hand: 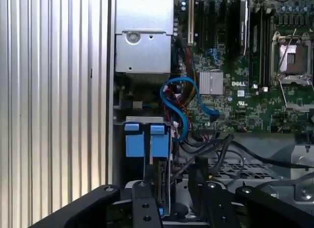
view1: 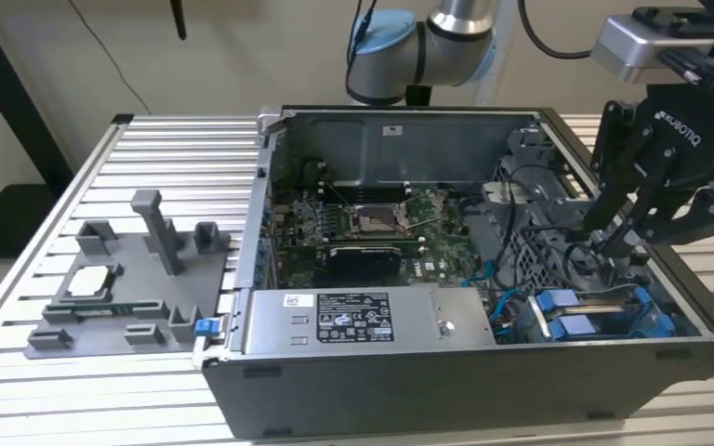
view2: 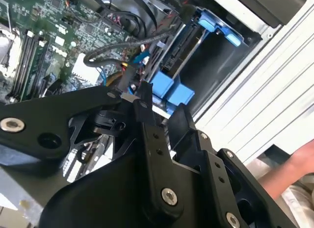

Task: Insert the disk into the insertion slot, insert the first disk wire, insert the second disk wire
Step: 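Insert the disk into the insertion slot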

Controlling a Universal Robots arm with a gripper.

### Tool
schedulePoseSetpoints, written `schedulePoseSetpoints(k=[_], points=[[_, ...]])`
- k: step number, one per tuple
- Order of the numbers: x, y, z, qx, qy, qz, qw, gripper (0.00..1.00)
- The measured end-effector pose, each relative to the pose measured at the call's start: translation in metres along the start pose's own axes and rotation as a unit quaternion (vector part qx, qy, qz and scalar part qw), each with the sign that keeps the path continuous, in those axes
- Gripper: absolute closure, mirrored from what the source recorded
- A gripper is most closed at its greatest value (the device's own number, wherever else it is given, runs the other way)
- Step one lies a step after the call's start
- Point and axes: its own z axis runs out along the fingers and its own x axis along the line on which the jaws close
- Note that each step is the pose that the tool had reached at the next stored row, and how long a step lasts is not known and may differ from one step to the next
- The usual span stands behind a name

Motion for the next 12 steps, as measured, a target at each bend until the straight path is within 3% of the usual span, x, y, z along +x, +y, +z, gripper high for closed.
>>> schedulePoseSetpoints(k=[5, 8, 12], points=[[-0.0102, -0.0002, 0.0047, 0.0005, -0.0131, -0.001, 0.9999, 0.0], [-0.015, -0.0002, 0.0089, 0.0006, -0.0159, -0.001, 0.9999, 0.0], [-0.0176, 0.0019, 0.0155, 0.0009, -0.0164, 0.001, 0.9999, 0.0]])
